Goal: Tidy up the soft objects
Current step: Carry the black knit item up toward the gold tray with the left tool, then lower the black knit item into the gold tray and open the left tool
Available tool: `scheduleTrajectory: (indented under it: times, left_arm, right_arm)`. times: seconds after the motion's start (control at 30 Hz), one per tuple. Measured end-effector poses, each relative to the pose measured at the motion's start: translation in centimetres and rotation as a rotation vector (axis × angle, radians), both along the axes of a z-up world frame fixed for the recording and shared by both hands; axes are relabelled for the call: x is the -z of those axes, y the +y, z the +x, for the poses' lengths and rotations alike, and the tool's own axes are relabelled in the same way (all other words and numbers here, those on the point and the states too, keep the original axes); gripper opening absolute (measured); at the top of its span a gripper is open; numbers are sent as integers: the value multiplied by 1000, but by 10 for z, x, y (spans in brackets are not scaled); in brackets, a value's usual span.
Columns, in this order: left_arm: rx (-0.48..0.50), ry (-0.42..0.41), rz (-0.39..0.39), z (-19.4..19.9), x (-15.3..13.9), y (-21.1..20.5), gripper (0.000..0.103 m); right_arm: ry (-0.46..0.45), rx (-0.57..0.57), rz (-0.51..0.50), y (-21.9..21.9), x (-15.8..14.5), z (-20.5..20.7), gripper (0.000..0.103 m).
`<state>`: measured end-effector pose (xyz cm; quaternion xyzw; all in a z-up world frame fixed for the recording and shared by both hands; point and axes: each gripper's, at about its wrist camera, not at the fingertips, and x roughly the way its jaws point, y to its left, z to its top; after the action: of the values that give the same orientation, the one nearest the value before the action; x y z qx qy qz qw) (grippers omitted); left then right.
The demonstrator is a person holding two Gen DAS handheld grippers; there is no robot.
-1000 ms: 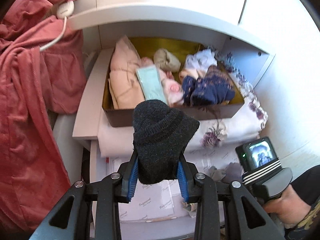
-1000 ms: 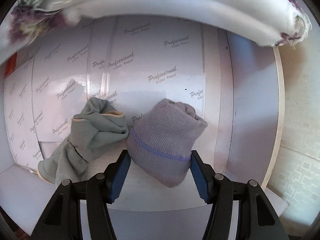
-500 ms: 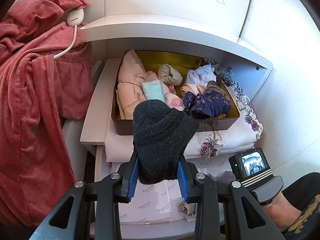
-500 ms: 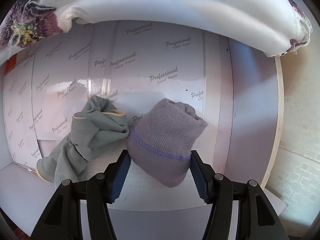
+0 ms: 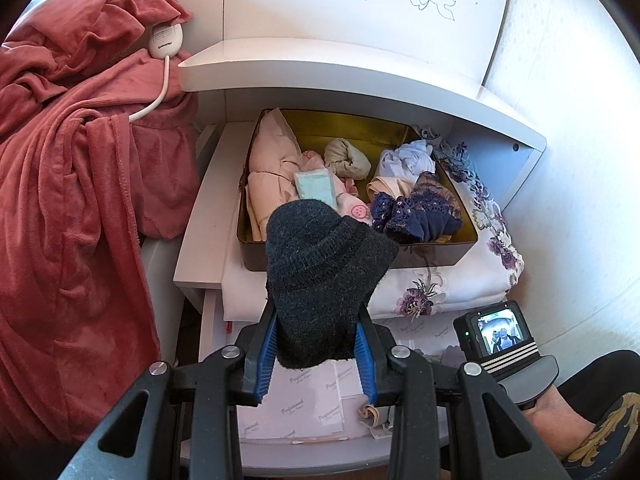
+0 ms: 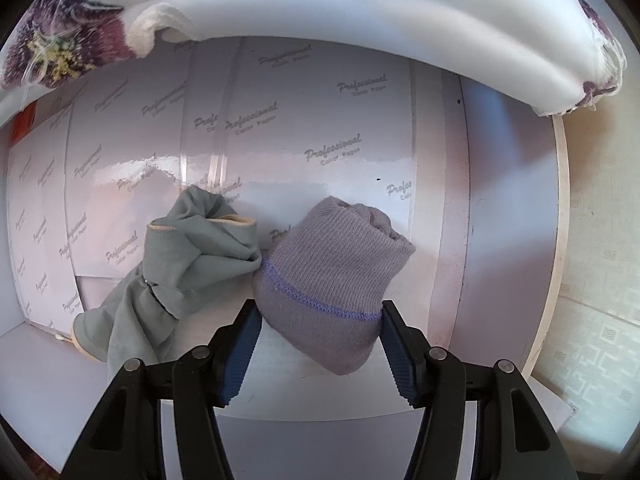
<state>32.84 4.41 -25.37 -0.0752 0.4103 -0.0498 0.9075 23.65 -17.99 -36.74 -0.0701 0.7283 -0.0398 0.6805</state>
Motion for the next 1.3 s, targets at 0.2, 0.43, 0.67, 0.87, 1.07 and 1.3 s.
scheduleTrajectory:
  times: [0.2, 0.43, 0.67, 0.87, 1.07, 1.3]
  left_arm:
    - [-14, 12, -71, 4, -4, 12, 34]
    - [-37, 16, -198, 23, -19, 32, 34]
    - [-52, 47, -349, 52, -25, 45, 34]
    - [-27, 63, -442, 85, -28, 34, 34]
    - [-15, 106, -426, 120, -12, 15, 34]
    - [-8, 183, -359, 156, 15, -5, 34]
  right_arm:
    - [1, -1, 2, 3, 1, -2, 60]
    - [4, -9, 3, 3, 1, -4, 60]
    - [8, -18, 4, 5, 2, -5, 60]
    - [13, -18, 6, 5, 3, -5, 60]
    - [15, -22, 13, 7, 3, -3, 60]
    - [19, -25, 15, 5, 3, -3, 60]
